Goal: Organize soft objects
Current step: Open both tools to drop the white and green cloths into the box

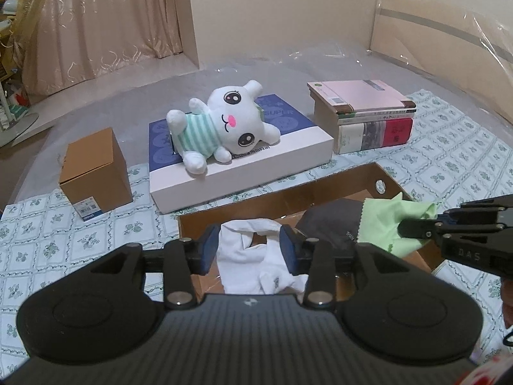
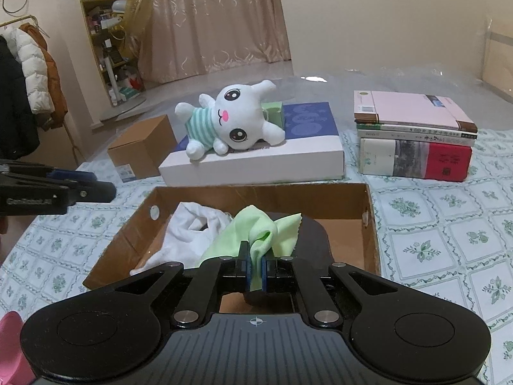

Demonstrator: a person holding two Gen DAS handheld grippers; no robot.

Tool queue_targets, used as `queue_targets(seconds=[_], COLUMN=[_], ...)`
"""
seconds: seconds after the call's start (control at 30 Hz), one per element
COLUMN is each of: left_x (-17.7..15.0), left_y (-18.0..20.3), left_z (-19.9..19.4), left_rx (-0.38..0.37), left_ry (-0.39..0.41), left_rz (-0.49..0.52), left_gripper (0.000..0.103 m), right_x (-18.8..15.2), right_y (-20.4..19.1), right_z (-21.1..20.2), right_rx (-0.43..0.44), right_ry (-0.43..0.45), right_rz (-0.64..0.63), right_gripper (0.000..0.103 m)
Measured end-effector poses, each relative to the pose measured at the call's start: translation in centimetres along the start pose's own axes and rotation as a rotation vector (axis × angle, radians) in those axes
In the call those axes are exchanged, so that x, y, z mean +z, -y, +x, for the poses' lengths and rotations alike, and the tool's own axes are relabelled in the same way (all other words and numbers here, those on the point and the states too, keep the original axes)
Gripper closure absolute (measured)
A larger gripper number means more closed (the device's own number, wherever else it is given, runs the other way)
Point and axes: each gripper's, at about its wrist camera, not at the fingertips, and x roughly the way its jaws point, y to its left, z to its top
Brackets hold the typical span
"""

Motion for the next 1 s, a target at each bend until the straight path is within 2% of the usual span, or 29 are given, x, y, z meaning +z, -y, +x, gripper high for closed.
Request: queue_targets(seconds=[0.07,0.1,0.13,0.17,0.2,0.23,0.57,0.8,1.0], left_x=[-0.2,-0.4,-0.6,-0.8,-0.9,-1.1,-3.1,-5.4,-8.1], left_y=[0.0,0.0,0.0,0.0,0.0,0.0,0.8,1.8,3.2], left_z=[-0.5,-0.7,-1.0,-1.2,-1.4,-1.7,-5.3,-10.3,-15.0], left_rx=[-0.002,-0.001,0.001,0.004,0.006,0.005,0.006,0.002,0.010], left_ry=[0.006,0.009,0.013,0.016,0.018,0.022,0.055,0.094,0.126], left_rz=[-0.004,-0.004,-0.006,-0.007,-0.008,-0.009,-0.043,-0.118,-0.141], left_gripper=[0.062,0.060,0.058,0.055,0.054,0.054,0.052,0.046,0.040], right_x=[-0.1,-0.1,-0.3,-0.3,-0.4,-0.5,-0.7,-1.9,-4.2], right_y=[0.1,0.1,0.2,0.4,0.4,0.4,-0.7,-3.2,-5.0], right_z=[0.3,0.4,0.5,0.4,0.2,-0.1,-4.0,-9.6,-14.8], right_rx=[0.016,0.023,0.018,0.014,0.010,0.012,0.011,0.013,0.009], right_ry=[-0.003,-0.004,0.001,0.010,0.025,0.039,0.065,0.106,0.155], right_rz=[0.002,0.005,0.011,0.018,0.025,0.028,0.040,0.013,0.012], right_gripper=[0.098,0.093,0.074,0.041,0.029,0.025,0.025,0.025,0.025])
